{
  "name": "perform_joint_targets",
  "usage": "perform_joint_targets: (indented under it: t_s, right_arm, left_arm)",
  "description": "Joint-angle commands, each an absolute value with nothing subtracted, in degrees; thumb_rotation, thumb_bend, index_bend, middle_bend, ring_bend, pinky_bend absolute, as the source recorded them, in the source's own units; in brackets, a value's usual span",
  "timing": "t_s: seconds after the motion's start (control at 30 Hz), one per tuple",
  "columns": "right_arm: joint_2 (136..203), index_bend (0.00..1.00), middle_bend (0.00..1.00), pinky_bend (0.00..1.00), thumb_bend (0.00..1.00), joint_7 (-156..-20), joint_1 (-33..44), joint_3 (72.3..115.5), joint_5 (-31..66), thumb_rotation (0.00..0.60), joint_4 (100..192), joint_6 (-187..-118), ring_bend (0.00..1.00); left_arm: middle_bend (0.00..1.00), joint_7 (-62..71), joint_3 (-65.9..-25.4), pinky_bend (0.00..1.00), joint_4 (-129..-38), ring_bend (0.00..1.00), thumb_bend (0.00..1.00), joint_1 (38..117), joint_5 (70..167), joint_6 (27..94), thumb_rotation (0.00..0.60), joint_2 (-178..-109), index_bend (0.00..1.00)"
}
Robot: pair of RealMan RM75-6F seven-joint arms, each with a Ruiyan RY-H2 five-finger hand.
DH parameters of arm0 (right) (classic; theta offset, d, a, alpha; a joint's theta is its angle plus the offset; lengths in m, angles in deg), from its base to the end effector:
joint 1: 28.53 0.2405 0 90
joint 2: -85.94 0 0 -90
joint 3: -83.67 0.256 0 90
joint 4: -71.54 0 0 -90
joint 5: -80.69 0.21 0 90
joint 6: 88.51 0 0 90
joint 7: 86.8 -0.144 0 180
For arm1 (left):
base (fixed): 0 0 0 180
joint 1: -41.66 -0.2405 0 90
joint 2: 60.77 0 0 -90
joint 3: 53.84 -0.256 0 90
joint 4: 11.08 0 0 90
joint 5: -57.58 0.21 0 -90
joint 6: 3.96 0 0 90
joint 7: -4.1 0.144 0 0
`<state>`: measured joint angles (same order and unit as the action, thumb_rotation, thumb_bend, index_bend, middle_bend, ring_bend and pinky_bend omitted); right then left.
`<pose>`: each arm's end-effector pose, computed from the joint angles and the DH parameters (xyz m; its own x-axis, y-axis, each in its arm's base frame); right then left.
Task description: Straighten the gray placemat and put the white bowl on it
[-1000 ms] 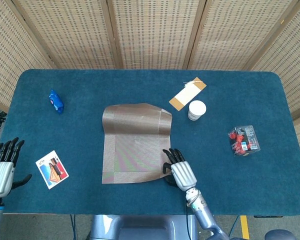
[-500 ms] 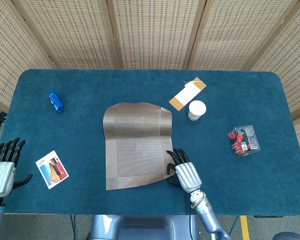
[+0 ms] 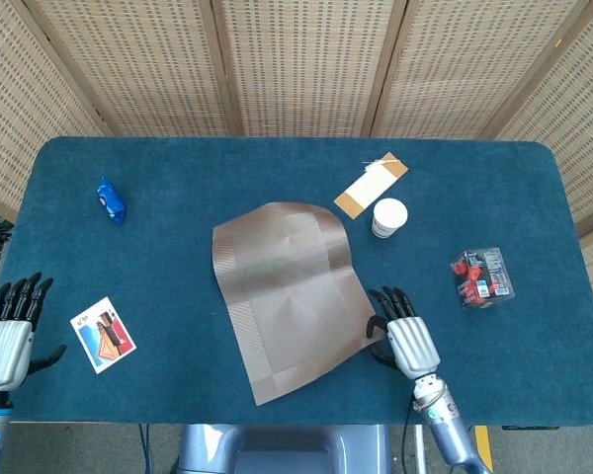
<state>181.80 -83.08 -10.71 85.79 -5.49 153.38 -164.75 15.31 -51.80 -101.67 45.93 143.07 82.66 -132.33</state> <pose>-0.2158 -0.2252 -0.0240 0.1457 -0.1693 0.9747 -0.9634 -0.2482 0.1009 -0.3068 0.1743 0.1219 0.4824 0.0021 0.8759 0.8759 0.0070 -0.4824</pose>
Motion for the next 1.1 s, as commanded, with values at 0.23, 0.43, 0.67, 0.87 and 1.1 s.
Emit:
perform_joint_targets:
  t_s: [0.23, 0.43, 0.67, 0.87, 1.1]
  right_arm:
    - [175.49, 0.67, 0.2, 0.0, 0.64, -84.41, -11.13, 88.61, -2.28, 0.6, 153.19, -164.13, 0.0]
    - [172.56, 0.67, 0.2, 0.0, 0.63, -85.13, -10.81, 90.7, 0.08, 0.6, 152.36, -163.06, 0.0]
    - [169.48, 0.67, 0.2, 0.0, 0.62, -85.65, -9.9, 92.66, 4.07, 0.6, 151.21, -159.34, 0.0]
    - [167.52, 0.67, 0.2, 0.0, 0.62, -84.94, -8.67, 94.38, 6.43, 0.6, 150.12, -157.17, 0.0]
    - [165.84, 0.67, 0.2, 0.0, 0.61, -81.76, -6.88, 95.56, 8.51, 0.6, 149.99, -154.79, 0.0]
  left_arm:
    - [0.0, 15.57, -51.69, 0.0, -101.89, 0.0, 0.14, 45.94, 143.06, 82.77, 0.6, -132.41, 0.0]
    - [0.0, 15.65, -51.58, 0.0, -101.77, 0.0, 0.14, 46.05, 142.77, 82.48, 0.6, -132.47, 0.0]
    - [0.0, 15.72, -51.48, 0.0, -101.73, 0.0, 0.14, 46.02, 142.56, 82.49, 0.6, -132.53, 0.0]
    - [0.0, 16.31, -51.52, 0.0, -101.58, 0.0, 0.14, 46.2, 142.49, 82.17, 0.6, -132.79, 0.0]
    - [0.0, 16.36, -51.43, 0.0, -101.64, 0.0, 0.15, 46.17, 142.24, 82.15, 0.6, -132.73, 0.0]
